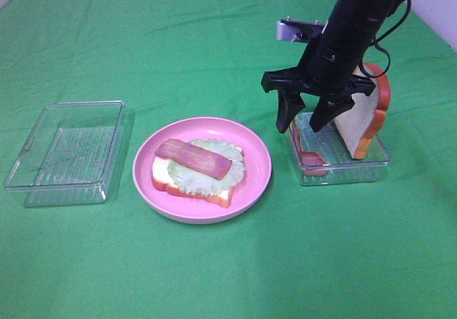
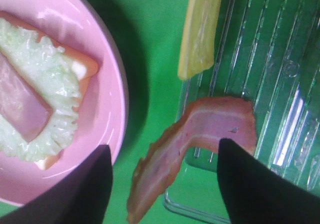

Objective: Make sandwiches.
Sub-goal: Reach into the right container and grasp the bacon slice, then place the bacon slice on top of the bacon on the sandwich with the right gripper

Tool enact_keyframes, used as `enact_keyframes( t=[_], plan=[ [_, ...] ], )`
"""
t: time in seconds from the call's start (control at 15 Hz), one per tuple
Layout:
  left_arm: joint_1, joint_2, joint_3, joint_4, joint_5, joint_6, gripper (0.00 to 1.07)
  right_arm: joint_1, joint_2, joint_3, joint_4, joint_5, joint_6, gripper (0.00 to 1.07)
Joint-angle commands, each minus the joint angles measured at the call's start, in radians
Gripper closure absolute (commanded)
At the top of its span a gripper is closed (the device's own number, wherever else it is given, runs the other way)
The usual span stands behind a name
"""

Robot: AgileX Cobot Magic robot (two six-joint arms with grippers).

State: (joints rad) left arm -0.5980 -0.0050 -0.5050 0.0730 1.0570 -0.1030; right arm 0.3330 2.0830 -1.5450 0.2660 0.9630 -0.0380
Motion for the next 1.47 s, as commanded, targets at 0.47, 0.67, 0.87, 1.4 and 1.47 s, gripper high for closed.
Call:
enact_keyframes(
  t=[0.47, 0.67, 0.87, 1.4, 1.47],
  plan=[
    [-0.001, -0.008, 0.005, -0.004, -0.012, 0.002, 0.26, 0.000, 0.032, -0.095, -0.014, 0.105, 0.004, 1.07],
    [-0.001, -0.008, 0.005, -0.004, -0.012, 0.002, 0.26, 0.000, -0.006, -0.184, -0.027, 0.241, 0.004, 1.07],
    [-0.001, -0.008, 0.005, -0.004, -0.012, 0.002, 0.26, 0.000, -0.095, -0.196, -0.047, 0.300, 0.011, 1.07],
    [-0.001, -0.008, 0.005, -0.004, -0.012, 0.002, 0.26, 0.030, -0.196, -0.195, 0.392, 0.314, -0.144, 1.07],
    [-0.001, -0.008, 0.005, -0.004, -0.012, 0.002, 0.26, 0.066, -0.188, -0.195, 0.402, 0.293, -0.165, 1.07]
  ],
)
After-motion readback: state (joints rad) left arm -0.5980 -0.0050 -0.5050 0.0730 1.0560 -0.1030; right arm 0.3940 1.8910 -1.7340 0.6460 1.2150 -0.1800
